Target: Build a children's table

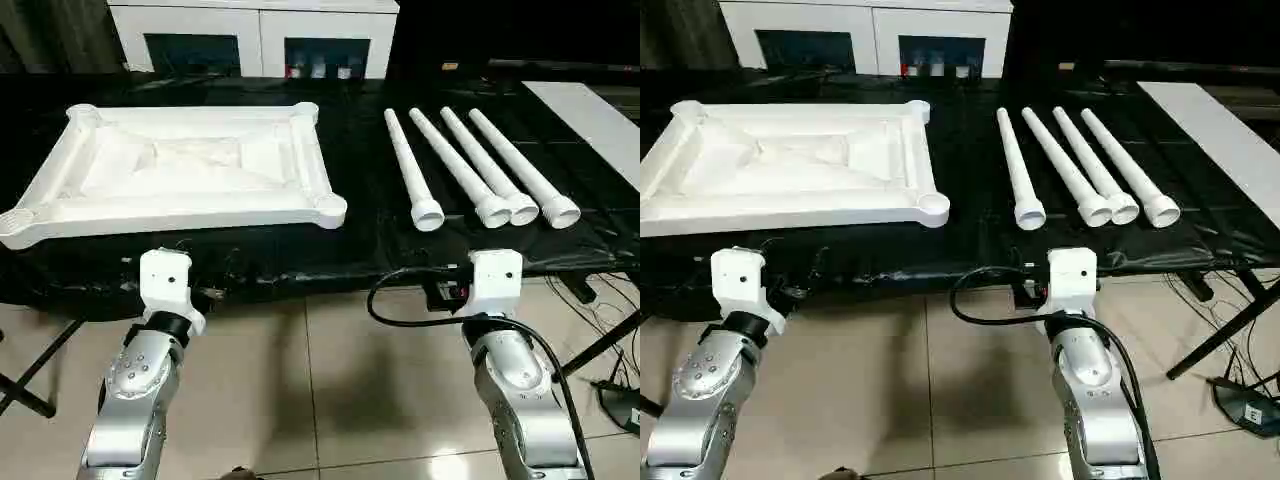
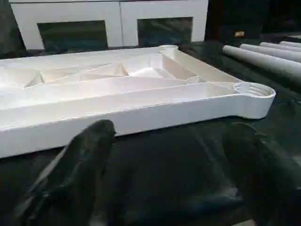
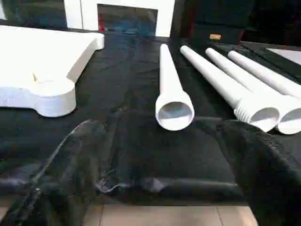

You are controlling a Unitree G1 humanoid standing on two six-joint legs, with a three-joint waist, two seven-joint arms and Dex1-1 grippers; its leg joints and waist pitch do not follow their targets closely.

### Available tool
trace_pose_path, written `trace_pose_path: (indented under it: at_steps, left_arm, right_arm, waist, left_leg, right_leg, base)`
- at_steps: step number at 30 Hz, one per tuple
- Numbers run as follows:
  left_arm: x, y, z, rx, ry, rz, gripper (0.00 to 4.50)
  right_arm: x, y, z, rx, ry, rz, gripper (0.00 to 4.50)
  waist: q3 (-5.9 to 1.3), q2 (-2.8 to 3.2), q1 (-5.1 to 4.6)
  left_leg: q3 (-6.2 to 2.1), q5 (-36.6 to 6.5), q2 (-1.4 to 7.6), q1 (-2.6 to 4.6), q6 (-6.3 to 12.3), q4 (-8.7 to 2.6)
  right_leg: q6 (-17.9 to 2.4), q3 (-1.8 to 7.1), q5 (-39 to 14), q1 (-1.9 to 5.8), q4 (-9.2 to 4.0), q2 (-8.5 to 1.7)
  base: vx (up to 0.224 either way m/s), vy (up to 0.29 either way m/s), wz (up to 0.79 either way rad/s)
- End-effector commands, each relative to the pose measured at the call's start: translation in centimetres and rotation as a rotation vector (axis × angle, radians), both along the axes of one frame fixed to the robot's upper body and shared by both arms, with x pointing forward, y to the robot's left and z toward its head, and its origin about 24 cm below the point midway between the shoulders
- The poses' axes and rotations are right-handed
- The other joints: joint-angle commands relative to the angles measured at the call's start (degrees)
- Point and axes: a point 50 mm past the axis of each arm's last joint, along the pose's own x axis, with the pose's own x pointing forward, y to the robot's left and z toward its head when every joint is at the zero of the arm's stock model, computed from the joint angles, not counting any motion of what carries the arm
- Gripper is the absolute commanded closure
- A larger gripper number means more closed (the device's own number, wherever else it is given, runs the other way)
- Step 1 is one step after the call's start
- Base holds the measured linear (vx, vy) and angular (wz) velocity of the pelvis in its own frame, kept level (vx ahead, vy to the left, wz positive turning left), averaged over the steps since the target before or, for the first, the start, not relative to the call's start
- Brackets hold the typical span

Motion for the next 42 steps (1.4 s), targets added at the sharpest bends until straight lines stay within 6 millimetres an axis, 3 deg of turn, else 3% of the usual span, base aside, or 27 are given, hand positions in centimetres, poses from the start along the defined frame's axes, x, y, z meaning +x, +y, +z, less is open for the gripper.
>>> trace_pose_path:
  at_steps: [1, 4, 6, 10, 12, 13, 14, 16, 22, 23, 24, 25, 26, 27, 29, 30, 31, 32, 33, 38, 39, 40, 41, 42]
  left_arm:
    - [0.5, 0.4, 0.5, 0.056, -0.01, 0.051, 0.08]
    - [0.9, 0.4, 0.8, 0.072, -0.023, 0.086, 0.08]
    - [1.5, 0.0, 1.5, 0.086, -0.046, 0.099, 0.08]
    - [1.7, -1.1, 2.1, 0.089, -0.064, 0.031, 0.08]
    - [1.7, -1.3, 2.1, 0.112, -0.076, 0.046, 0.08]
    - [1.6, -1.4, 2.0, 0.126, -0.082, 0.044, 0.08]
    - [1.6, -1.5, 2.0, 0.129, -0.084, 0.039, 0.08]
    - [1.4, -1.4, 2.0, 0.134, -0.092, 0.073, 0.08]
    - [0.9, -0.8, 1.6, 0.102, -0.105, 0.127, 0.08]
    - [0.9, -0.7, 1.7, 0.086, -0.113, 0.127, 0.08]
    - [1.0, -0.6, 1.8, 0.081, -0.118, 0.126, 0.08]
    - [1.1, -0.5, 1.9, 0.074, -0.121, 0.131, 0.08]
    - [1.3, -0.5, 2.1, 0.063, -0.119, 0.131, 0.08]
    - [1.4, -0.5, 2.3, 0.05, -0.118, 0.128, 0.08]
    - [2.1, -1.2, 2.7, 0.037, -0.134, 0.076, 0.08]
    - [2.5, -1.1, 2.8, 0.083, -0.139, 0.077, 0.08]
    - [2.7, -1.0, 2.8, 0.112, -0.141, 0.081, 0.08]
    - [2.9, -1.1, 3.0, 0.093, -0.143, 0.069, 0.08]
    - [3.1, -1.1, 3.2, 0.073, -0.146, 0.057, 0.08]
    - [3.5, -1.6, 3.4, 0.03, -0.147, 0.015, 0.08]
    - [3.6, -1.7, 3.4, 0.025, -0.147, 0.007, 0.08]
    - [3.7, -1.7, 3.4, 0.025, -0.147, 0.007, 0.08]
    - [3.8, -1.7, 3.5, 0.03, -0.146, 0.006, 0.08]
    - [3.8, -1.7, 3.6, 0.038, -0.148, 0.004, 0.08]
  right_arm:
    - [0.2, -0.2, 0.1, 0.03, 0.01, -0.013, 0.03]
    - [0.2, -0.3, 0.0, 0.03, 0.022, -0.02, 0.03]
    - [0.4, -0.6, 0.1, 0.06, 0.033, -0.038, 0.03]
    - [0.6, -1.2, 1.3, 0.036, -0.021, -0.035, 0.03]
    - [0.6, -1.6, 1.5, -0.008, -0.044, -0.048, 0.03]
    - [0.6, -1.8, 1.7, -0.038, -0.065, -0.042, 0.03]
    - [0.6, -1.9, 1.8, -0.041, -0.072, -0.038, 0.03]
    - [0.5, -1.9, 1.7, -0.05, -0.051, -0.043, 0.03]
    - [0.5, -2.1, 1.5, -0.015, -0.024, -0.04, 0.03]
    - [0.6, -2.1, 1.5, -0.007, -0.025, -0.039, 0.03]
    - [0.6, -2.0, 1.5, -0.005, -0.026, -0.038, 0.03]
    - [0.7, -1.8, 1.5, -0.007, -0.025, -0.035, 0.03]
    - [0.8, -1.7, 1.4, -0.017, -0.029, -0.031, 0.03]
    - [0.9, -1.6, 1.5, -0.027, -0.034, -0.028, 0.03]
    - [1.2, -1.5, 1.6, -0.038, -0.04, -0.042, 0.03]
    - [1.3, -1.5, 1.5, -0.065, -0.044, -0.077, 0.03]
    - [1.4, -1.5, 1.4, -0.081, -0.046, -0.098, 0.03]
    - [1.4, -1.5, 1.5, -0.09, -0.051, -0.105, 0.03]
    - [1.4, -1.4, 1.6, -0.077, -0.055, -0.097, 0.03]
    - [1.2, -1.5, 1.9, -0.075, -0.074, -0.065, 0.03]
    - [1.3, -1.7, 2.2, -0.062, -0.088, -0.059, 0.03]
    - [1.3, -1.7, 2.4, -0.061, -0.097, -0.056, 0.03]
    - [1.5, -1.8, 2.6, -0.063, -0.103, -0.057, 0.03]
    - [1.7, -1.9, 2.7, -0.064, -0.107, -0.06, 0.03]
  waist:
    - [-3.02, 0.62, 0.14]
    - [-2.96, 0.6, 0.2]
    - [-2.87, 0.26, 0.16]
    - [-2.85, 0.85, 0.25]
    - [-2.51, 0.65, 0.18]
    - [-2.47, 0.26, 0.16]
    - [-2.53, 0.34, 0.22]
    - [-2.13, 0.77, 0.04]
    - [-2.19, 0.45, -0.27]
    - [-2.4, 0.86, -0.12]
    - [-2.3, 0.84, -0.14]
    - [-2.38, 1.44, -0.11]
    - [-2.28, 1.04, -0.23]
    - [-2.61, 1.62, -0.08]
    - [-2.64, 1.68, 0.15]
    - [-2.79, 2.48, 0.32]
    - [-2.67, 2.13, 0.22]
    - [-3.04, 2.4, 0.28]
    - [-2.9, 2.78, 0.27]
    - [-3.49, 2.64, 0.33]
    - [-3.36, 2.49, 0.36]
    - [-3.15, 2.66, 0.22]
    - [-3.02, 2.41, 0.06]
    - [-3.01, 2.61, -0.01]
  left_leg:
    - [0.49, -8.8, 1.01, 1.55, -0.49, -4.46]
    - [0.45, -8.9, 0.98, 1.59, -0.64, -4.48]
    - [0.44, -9.3, 0.98, 1.57, -0.6, -4.59]
    - [0.36, -9.5, 1.01, 1.58, -1.18, -4.66]
    - [0.45, -10.0, 0.99, 1.4, -1.21, -4.67]
    - [0.5, -10.2, 1.01, 1.42, -0.97, -4.67]
    - [0.52, -10.3, 0.98, 1.42, -0.88, -4.62]
    - [0.4, -11.7, 0.98, 1.46, -0.84, -4.83]
    - [0.41, -12.1, 1.06, 1.33, -0.31, -4.89]
    - [0.32, -12.2, 1.08, 1.44, -0.47, -4.87]
    - [0.35, -12.5, 1.08, 1.41, -0.74, -4.93]
    - [0.28, -12.7, 1.05, 1.47, -1.02, -4.93]
    - [0.35, -13.4, 1.06, 1.44, -1.28, -4.97]
    - [0.26, -13.3, 1.01, 1.53, -1.54, -4.91]
    - [0.31, -12.4, 0.99, 1.53, -1.88, -4.82]
    - [0.22, -12.0, 0.89, 1.62, -2.24, -4.74]
    - [0.33, -12.0, 0.86, 1.61, -2.38, -4.79]
    - [0.24, -11.1, 0.71, 1.52, -2.67, -4.63]
    - [0.26, -10.8, 0.63, 1.42, -2.87, -4.65]
    - [0.45, -9.0, 0.58, 1.31, -1.7, -4.29]
    - [0.52, -12.6, 0.73, 1.62, -1.46, -4.61]
    - [0.49, -18.6, 0.96, 2.1, -1.46, -5.12]
    - [0.54, -21.4, 1.0, 2.34, -1.22, -5.35]
    - [0.52, -23.5, 0.94, 2.6, -0.86, -5.55]
  right_leg:
    - [-8.5, -0.23, 8.6, 1.16, -3.03, -0.39]
    - [-8.4, -0.25, 8.3, 1.17, -3.06, -0.37]
    - [-8.4, -0.25, 7.5, 1.17, -3.14, -0.4]
    - [-8.6, -0.3, 6.8, 1.0, -3.09, -0.41]
    - [-8.3, -0.22, 7.0, 0.91, -3.3, -0.35]
    - [-8.1, -0.2, 6.6, 1.0, -3.39, -0.42]
    - [-8.1, -0.19, 6.4, 1.04, -3.37, -0.47]
    - [-8.0, -0.17, 4.6, 0.7, -3.5, -0.41]
    - [-8.4, -0.13, 3.5, 0.81, -3.71, -0.38]
    - [-8.7, -0.15, 3.2, 0.78, -3.58, -0.44]
    - [-8.8, -0.17, 3.1, 0.66, -3.74, -0.38]
    - [-8.9, -0.16, 3.2, 0.62, -3.61, -0.38]
    - [-8.8, -0.16, 2.8, 0.57, -3.72, -0.3]
    - [-9.0, -0.18, 2.9, 0.74, -3.54, -0.37]
    - [-9.1, -0.18, 3.9, 0.66, -3.54, -0.36]
    - [-9.3, -0.2, 4.6, 0.67, -3.32, -0.42]
    - [-9.1, -0.24, 4.6, 0.51, -3.62, -0.29]
    - [-9.0, -0.28, 5.5, 0.9, -3.27, -0.38]
    - [-9.0, -0.25, 6.1, 0.83, -3.22, -0.43]
    - [-9.5, -0.28, 8.8, 1.32, -3.14, -0.45]
    - [-9.5, -0.3, 4.3, 1.44, -3.51, -0.5]
    - [-9.5, -0.37, -3.6, 1.61, -4.15, -0.53]
    - [-9.4, -0.45, -7.7, 1.71, -4.57, -0.4]
    - [-9.5, -0.58, -11.0, 1.92, -4.87, -0.24]
  base:
    - [0.0, 0.0, 0.0]
    - [0.0, 0.0, 0.0]
    - [0.0, 0.0, 0.0]
    - [0.0, 0.0, 0.0]
    - [0.0, 0.0, 0.0]
    - [0.0, 0.0, 0.0]
    - [0.0, 0.0, 0.0]
    - [0.0, 0.0, 0.0]
    - [0.0, 0.0, 0.0]
    - [0.0, 0.0, 0.0]
    - [0.0, 0.0, 0.0]
    - [0.0, 0.0, 0.0]
    - [0.0, 0.0, 0.0]
    - [0.0, 0.0, 0.0]
    - [0.0, 0.0, 0.0]
    - [0.0, 0.0, 0.0]
    - [0.0, 0.0, 0.0]
    - [0.0, 0.0, 0.0]
    - [0.0, 0.0, 0.0]
    - [0.0, 0.0, 0.0]
    - [0.0, 0.0, 0.0]
    - [0.0, 0.0, 0.0]
    - [0.0, 0.0, 0.0]
    - [0.0, 0.0, 0.0]
